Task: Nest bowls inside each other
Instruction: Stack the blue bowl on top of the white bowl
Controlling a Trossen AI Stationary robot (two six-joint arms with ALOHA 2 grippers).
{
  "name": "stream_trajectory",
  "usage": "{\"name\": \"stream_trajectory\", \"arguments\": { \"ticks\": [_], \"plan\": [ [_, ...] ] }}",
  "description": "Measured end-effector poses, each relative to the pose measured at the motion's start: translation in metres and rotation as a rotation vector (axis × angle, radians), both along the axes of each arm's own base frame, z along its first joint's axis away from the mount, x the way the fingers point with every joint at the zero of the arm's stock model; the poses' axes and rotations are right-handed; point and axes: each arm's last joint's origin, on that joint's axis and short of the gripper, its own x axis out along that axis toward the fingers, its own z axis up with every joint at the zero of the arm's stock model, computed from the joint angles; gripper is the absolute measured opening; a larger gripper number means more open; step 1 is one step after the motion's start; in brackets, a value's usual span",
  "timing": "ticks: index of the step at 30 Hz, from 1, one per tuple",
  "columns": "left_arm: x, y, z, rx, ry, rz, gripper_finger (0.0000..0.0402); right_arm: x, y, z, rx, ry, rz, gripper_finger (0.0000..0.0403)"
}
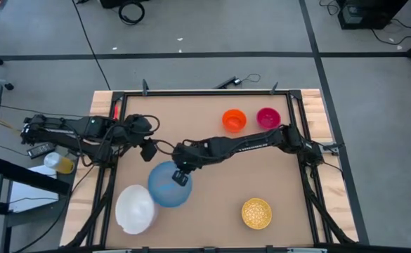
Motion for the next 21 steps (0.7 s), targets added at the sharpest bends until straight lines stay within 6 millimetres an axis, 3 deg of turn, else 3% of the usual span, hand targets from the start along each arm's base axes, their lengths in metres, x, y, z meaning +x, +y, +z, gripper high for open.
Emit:
{"name": "stream_trajectory", "arguments": {
  "ticks": [11,21],
  "plan": [
    [-0.008,0.003,0.003,-0.025,-0.02,0.047,0.0198,0.021,0.027,0.03,-0.002,-0.408,0.076,0.0012],
    [-0.01,0.003,0.004,-0.059,-0.044,0.054,0.0198,0.019,0.031,0.002,-0.041,-0.363,0.106,0.0012]
  ]
}}
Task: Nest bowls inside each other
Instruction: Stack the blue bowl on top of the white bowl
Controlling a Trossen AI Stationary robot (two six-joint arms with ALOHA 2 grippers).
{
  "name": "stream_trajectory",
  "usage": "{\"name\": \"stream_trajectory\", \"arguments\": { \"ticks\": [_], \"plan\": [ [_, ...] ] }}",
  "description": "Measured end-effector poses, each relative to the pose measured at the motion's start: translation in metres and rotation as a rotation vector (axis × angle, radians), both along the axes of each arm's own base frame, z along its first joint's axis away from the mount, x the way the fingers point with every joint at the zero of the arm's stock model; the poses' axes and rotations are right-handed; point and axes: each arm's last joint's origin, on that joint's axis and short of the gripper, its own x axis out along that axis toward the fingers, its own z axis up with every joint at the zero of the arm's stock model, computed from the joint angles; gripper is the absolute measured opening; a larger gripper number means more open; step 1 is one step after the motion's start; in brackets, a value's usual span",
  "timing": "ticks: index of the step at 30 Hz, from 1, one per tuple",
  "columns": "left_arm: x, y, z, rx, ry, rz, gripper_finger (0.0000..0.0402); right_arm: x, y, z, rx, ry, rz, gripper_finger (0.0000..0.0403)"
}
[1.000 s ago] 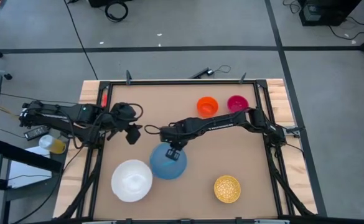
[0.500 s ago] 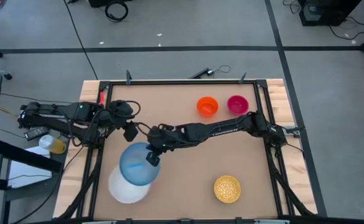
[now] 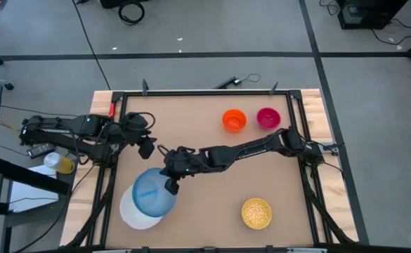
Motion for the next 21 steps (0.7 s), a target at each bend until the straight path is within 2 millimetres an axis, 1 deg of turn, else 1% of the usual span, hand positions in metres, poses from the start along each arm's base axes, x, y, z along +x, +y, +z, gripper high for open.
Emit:
{"name": "stream_trajectory", "arguments": {
  "ticks": [6,9,12,16,18,21],
  "plan": [
    [0.0,0.0,0.0,-0.024,-0.006,0.005,0.0198,-0.001,0.007,-0.02,0.042,-0.058,-0.028,0.0012],
    [0.0,-0.001,0.0,-0.034,-0.011,0.013,0.0198,-0.003,0.003,-0.03,0.053,-0.042,-0.1,0.0012],
    [0.001,-0.001,0.0,-0.039,-0.018,0.018,0.0198,-0.004,0.001,-0.036,0.05,-0.025,-0.11,0.0012],
    [0.004,-0.001,0.003,-0.043,-0.069,0.016,0.0198,-0.003,0.002,-0.034,0.028,-0.053,-0.083,0.0012],
    [0.007,-0.001,0.006,-0.045,-0.113,0.012,0.0198,-0.004,0.003,-0.034,-0.022,-0.043,-0.037,0.0012],
    [0.014,-0.002,0.013,-0.037,-0.193,-0.031,0.0198,-0.004,0.004,-0.034,-0.023,-0.041,0.036,0.0012]
  ]
}}
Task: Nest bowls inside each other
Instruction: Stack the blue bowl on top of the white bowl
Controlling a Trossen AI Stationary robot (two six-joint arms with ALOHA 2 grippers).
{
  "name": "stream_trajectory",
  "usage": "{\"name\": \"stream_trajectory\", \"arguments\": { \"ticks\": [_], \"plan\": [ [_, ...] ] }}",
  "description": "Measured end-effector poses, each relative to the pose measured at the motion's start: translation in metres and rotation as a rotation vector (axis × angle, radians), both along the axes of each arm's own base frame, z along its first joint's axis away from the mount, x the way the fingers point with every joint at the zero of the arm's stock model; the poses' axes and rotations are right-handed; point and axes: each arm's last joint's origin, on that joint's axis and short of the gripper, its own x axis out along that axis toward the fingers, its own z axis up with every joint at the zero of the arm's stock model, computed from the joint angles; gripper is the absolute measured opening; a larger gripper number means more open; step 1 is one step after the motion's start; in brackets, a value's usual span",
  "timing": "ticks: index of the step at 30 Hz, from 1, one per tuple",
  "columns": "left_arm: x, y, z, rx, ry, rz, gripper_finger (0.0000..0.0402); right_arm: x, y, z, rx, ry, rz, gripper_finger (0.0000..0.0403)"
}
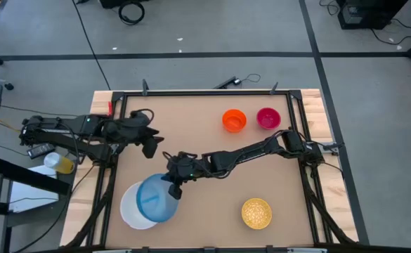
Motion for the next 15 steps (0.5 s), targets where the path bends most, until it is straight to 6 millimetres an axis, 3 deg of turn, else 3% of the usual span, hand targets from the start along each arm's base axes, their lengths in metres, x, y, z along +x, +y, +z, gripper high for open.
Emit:
{"name": "stream_trajectory", "arguments": {
  "ticks": [8,12,15],
  "plan": [
    [0.011,-0.002,0.015,0.036,-0.17,-0.076,0.0198,0.015,0.004,0.019,0.104,-0.257,-0.024,0.0012],
    [0.011,-0.002,0.016,0.045,-0.181,-0.082,0.0198,0.03,0.006,-0.012,0.074,-0.159,-0.03,0.0012],
    [0.011,-0.002,0.016,0.046,-0.179,-0.083,0.0198,0.037,0.009,-0.021,0.058,-0.12,-0.041,0.0012]
  ]
}}
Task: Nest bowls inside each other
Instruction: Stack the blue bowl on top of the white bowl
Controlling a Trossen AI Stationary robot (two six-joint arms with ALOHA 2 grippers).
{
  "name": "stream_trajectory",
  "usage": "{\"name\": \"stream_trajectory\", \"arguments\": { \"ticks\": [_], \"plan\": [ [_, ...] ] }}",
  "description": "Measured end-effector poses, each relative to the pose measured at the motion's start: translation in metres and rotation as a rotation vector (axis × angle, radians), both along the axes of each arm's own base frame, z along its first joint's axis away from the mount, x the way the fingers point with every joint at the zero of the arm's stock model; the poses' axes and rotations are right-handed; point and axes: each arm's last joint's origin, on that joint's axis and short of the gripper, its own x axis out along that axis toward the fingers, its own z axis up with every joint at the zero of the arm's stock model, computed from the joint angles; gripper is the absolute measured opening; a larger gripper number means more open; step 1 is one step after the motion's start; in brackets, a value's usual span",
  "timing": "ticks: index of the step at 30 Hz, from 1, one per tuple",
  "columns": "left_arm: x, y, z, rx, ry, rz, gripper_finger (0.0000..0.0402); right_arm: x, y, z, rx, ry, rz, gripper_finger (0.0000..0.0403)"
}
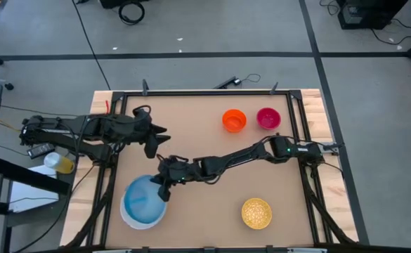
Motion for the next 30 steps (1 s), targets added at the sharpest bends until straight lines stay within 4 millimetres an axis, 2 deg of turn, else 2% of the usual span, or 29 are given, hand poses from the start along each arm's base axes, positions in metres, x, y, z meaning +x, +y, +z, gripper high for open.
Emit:
{"name": "stream_trajectory", "arguments": {
  "ticks": [3,6,8,13,18,24,30],
  "plan": [
    [0.0,0.0,0.0,-0.001,0.0,0.0,0.0198,0.002,0.005,0.001,-0.003,0.021,-0.001,0.0016],
    [0.0,-0.001,-0.001,-0.016,0.004,-0.007,0.0198,-0.001,0.01,-0.01,-0.003,0.098,0.002,0.004],
    [-0.001,-0.002,-0.002,-0.023,0.014,-0.006,0.0198,-0.002,0.012,-0.013,-0.028,0.125,0.017,0.0067],
    [-0.003,-0.001,-0.005,-0.046,0.051,0.011,0.0198,-0.006,0.012,0.003,-0.028,0.114,0.027,0.0158],
    [-0.003,-0.001,-0.006,-0.043,0.056,0.019,0.0198,-0.014,-0.004,0.013,0.018,0.206,-0.012,0.0234],
    [-0.007,0.004,-0.011,-0.054,0.117,0.068,0.0198,-0.043,-0.038,0.054,0.029,0.367,-0.156,0.0245],
    [-0.02,0.001,-0.032,-0.088,0.368,0.097,0.0198,-0.087,-0.072,0.103,-0.042,0.519,-0.207,0.0237]
  ]
}}
